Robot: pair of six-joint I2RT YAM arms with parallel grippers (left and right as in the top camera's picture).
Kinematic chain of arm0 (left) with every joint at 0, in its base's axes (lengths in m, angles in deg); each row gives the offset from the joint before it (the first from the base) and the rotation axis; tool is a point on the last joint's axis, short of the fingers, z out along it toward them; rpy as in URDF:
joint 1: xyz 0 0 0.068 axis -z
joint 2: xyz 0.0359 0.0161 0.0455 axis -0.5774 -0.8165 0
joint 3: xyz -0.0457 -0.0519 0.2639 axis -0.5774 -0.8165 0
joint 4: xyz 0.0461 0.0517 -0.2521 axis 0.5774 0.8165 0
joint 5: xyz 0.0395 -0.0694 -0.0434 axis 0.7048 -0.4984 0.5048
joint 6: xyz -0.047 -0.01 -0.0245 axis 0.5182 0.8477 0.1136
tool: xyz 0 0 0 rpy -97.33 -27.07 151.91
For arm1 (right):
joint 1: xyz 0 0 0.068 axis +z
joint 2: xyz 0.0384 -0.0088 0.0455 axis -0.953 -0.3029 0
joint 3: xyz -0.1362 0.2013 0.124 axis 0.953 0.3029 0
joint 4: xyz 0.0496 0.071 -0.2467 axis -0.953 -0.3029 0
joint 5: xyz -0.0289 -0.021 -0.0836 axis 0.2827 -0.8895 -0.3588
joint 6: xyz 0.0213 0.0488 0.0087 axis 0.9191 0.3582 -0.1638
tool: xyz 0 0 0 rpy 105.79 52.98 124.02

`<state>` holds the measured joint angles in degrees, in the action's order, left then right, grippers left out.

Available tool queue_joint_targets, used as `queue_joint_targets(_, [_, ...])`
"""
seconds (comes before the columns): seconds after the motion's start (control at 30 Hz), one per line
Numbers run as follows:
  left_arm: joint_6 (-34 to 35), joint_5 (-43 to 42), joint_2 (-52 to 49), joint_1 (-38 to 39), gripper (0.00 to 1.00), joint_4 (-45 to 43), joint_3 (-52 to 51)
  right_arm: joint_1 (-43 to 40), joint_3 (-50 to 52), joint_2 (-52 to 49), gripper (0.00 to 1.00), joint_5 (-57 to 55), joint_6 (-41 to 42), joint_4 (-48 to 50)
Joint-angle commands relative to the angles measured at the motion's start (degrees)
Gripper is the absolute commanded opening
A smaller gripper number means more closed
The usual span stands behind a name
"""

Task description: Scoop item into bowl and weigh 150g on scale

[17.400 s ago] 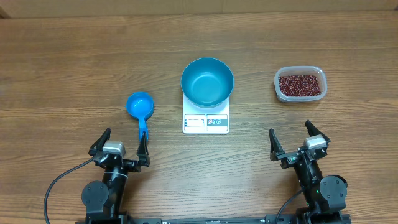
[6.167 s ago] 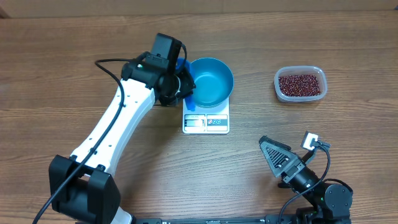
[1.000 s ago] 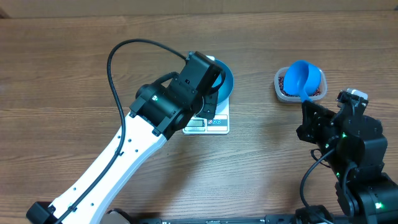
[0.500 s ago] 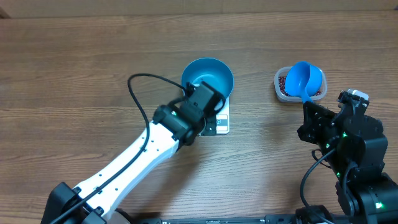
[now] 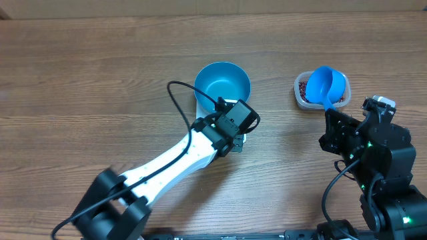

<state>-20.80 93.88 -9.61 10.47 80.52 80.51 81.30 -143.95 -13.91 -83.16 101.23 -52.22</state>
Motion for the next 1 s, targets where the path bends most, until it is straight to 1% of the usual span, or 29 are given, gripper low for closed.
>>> queue_joint_targets(0.0, [-2.34,1.95,-2.99,-0.22,0.04,-1.55,1.25,-0.39,-1.60,0.42,0.04,-0.57,-0.50,0.37])
queue_joint_targets(0.2, [-3.85,2.84,-6.40,-0.42,0.04,-5.18,1.60,-0.39,-1.55,0.42,0.04,-0.57,-0.68,0.35])
queue_joint_targets(0.4, [-3.85,5.73,-6.78,-0.50,0.04,-6.34,1.60,-0.39,-1.55,0.42,0.04,-0.55,-0.68,0.33])
queue_joint_targets(0.6, [-3.80,5.68,-7.63,-0.92,0.04,-6.88,1.60,-0.39,-1.55,0.42,0.04,-0.55,-0.68,0.13])
queue_joint_targets(0.77, [-3.87,5.01,-8.39,-2.75,0.04,-7.19,1.60,-0.37,-1.55,0.42,0.04,-0.55,-0.68,-0.55])
queue_joint_targets(0.9, [-5.77,2.01,-9.53,-3.78,0.04,-7.65,1.60,-0.39,-1.55,0.42,0.04,-0.55,-0.68,-0.90])
queue_joint_targets(0.97, [-6.56,2.08,-9.55,-3.78,0.04,-7.98,1.60,-0.39,-1.55,0.42,0.04,-0.55,-0.68,-0.87])
